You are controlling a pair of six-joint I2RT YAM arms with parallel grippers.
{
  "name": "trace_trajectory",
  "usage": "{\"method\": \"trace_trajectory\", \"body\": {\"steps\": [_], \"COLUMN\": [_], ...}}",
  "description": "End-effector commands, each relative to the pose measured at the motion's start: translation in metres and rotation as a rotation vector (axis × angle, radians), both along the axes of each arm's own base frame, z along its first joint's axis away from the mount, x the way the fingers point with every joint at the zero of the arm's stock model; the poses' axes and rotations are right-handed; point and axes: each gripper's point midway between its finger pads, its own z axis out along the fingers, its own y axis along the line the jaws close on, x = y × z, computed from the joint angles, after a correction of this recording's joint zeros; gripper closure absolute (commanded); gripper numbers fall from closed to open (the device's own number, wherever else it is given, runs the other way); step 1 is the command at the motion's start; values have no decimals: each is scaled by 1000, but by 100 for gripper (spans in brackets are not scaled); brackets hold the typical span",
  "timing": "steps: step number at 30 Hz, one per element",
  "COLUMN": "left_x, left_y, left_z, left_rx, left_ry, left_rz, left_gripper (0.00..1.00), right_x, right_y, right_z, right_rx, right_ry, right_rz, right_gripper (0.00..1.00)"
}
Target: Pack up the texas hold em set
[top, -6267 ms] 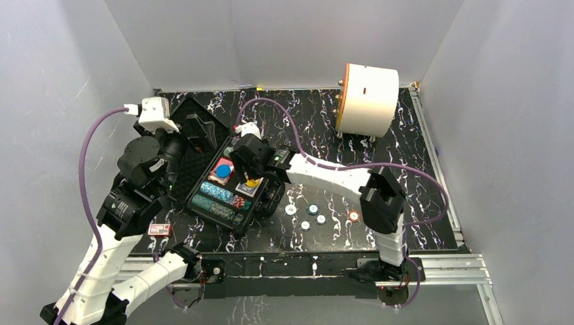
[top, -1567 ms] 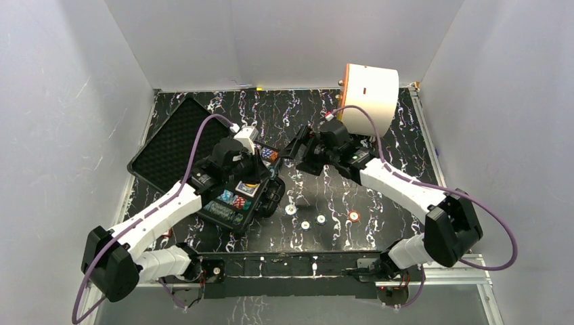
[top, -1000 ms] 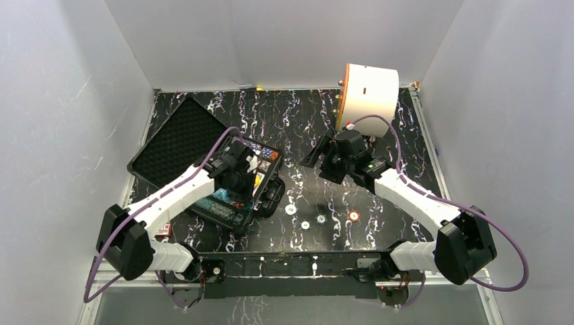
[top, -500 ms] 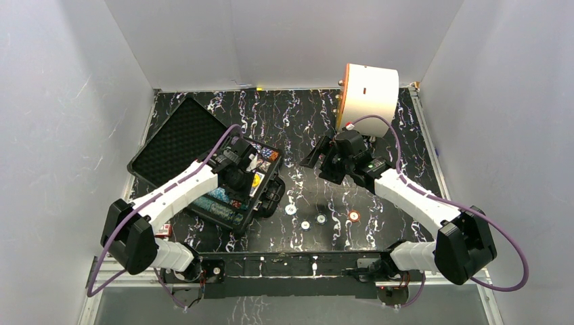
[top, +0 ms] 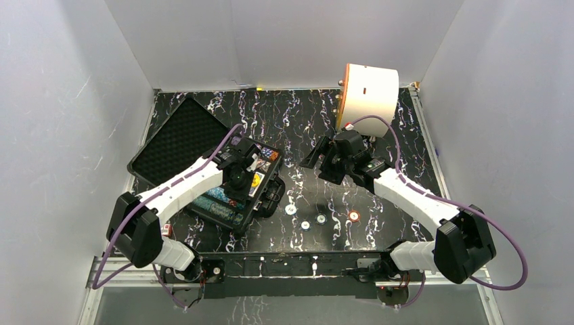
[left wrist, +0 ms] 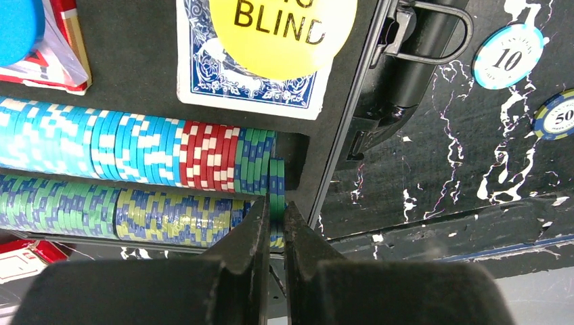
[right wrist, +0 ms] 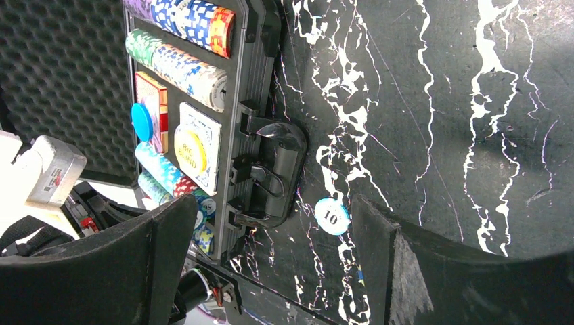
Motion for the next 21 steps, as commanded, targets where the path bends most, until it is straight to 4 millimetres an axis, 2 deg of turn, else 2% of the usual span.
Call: {"method": "trace_trajectory", "body": {"steps": [1, 10, 14, 17, 21], "left_x": [1, 4, 5, 8, 19], "left_y": [0, -3, -3, -7, -18], "left_z": [6, 5, 8, 18, 41], "left_rx": [4, -1, -6, -32, -107], "left_ry": [-2, -11, -20, -45, -125], "left_rz": [-18, -29, -29, -27, -27], "left_gripper": [96, 78, 76, 76, 75], "right_x": [3, 2, 2, 0, -2], "right_y": [4, 2, 1, 2, 3], "right_z": [6, 6, 7, 7, 3], "right_rx": [16, 8, 4, -5, -45], "right_ry": [-16, -19, -30, -38, -48], "right_rz": [7, 9, 13, 35, 97], "right_gripper": [8, 10, 10, 10, 10]}}
